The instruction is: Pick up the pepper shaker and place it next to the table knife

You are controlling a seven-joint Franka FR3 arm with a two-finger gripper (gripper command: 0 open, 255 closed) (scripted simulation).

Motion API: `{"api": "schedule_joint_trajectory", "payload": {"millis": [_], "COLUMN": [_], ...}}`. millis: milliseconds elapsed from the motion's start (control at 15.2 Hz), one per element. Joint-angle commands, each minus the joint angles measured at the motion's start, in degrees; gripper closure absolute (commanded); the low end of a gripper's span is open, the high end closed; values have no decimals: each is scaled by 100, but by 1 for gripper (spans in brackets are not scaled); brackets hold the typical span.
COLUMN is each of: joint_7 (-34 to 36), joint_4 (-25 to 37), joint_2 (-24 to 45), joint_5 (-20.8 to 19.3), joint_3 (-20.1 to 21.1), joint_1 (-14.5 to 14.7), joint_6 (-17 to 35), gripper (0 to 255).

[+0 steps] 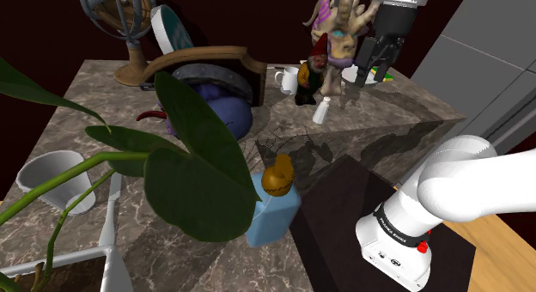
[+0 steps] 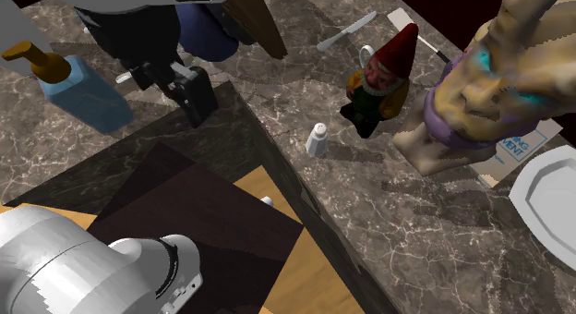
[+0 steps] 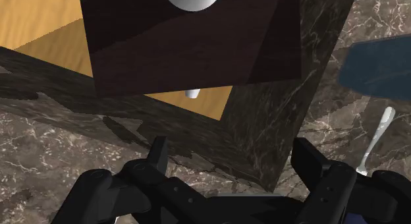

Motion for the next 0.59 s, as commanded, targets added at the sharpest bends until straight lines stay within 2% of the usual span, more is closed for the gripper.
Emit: {"api": "schedule_joint_trajectory", "payload": {"millis": [0, 528], "joint_7": [0, -976], "joint_4": [0, -678], "joint_2": [0, 626], "joint_5": [0, -733], "joint_3": [0, -537], "joint_1": [0, -83], "joint_6": [0, 1677], "gripper": [0, 0]}}
